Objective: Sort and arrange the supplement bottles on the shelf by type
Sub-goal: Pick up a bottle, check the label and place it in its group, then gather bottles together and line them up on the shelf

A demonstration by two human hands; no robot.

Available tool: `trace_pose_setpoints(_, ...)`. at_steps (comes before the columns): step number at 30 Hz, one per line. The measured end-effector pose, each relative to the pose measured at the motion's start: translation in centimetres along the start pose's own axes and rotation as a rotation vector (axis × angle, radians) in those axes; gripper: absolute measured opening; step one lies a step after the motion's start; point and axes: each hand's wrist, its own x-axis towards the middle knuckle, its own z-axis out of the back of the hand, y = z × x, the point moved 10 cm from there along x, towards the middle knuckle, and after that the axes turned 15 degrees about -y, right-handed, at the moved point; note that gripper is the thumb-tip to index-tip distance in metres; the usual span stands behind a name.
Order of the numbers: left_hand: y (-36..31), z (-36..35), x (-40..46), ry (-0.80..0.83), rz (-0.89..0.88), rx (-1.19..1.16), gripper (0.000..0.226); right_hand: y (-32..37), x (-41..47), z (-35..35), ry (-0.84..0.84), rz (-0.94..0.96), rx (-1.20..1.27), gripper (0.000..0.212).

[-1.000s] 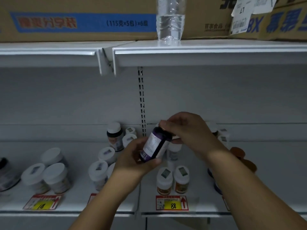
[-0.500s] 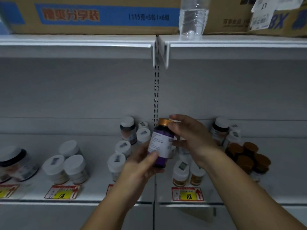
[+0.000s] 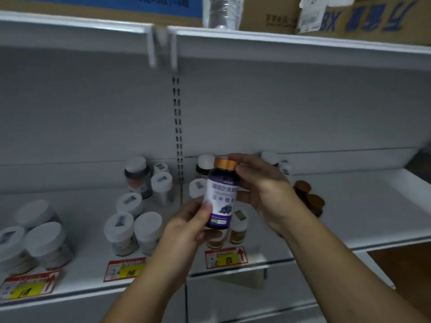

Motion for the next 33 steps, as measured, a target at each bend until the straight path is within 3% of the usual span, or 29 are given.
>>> trace_pose_setpoints(7, -0.1, -8.2, 1.0, -0.035, -0.23, 0.163, 0.026, 4.1, 2.4, 8.4, 0.022, 0.067, -0.092, 0.021)
trace_pose_setpoints(12, 0.7, -16.3, 2.8, 0.023, -0.288, 0.246, 0.029, 8.2, 5.0, 14.6, 0.114, 0.083, -0.16, 0.051)
trace_pose_setpoints(15, 0.6, -18.4, 4.3, -0.019, -0.35, 0.34, 0.026, 9.8, 7.1, 16.4, 0.14, 0.12, -0.196, 0.042)
trace_pose_setpoints(21, 0.0, -18.1, 5.5, -0.121, -0.368, 0.44, 0.026, 9.2, 10.5, 14.5, 0.208, 0.184, -0.272, 0.032)
trace_pose_setpoints(26, 0.2, -14.1, 6.3, -0.349, -0.32, 0.501, 0.021, 6.9, 13.6, 12.7, 0.161, 0.423, -0.662, 0.035)
trace_pose_setpoints(33, 1.6, -12.8, 7.5, -0.331, -0.262, 0.508, 0.016, 0.0, 15.9, 12.5, 0.317, 0.389, -0.946, 0.036)
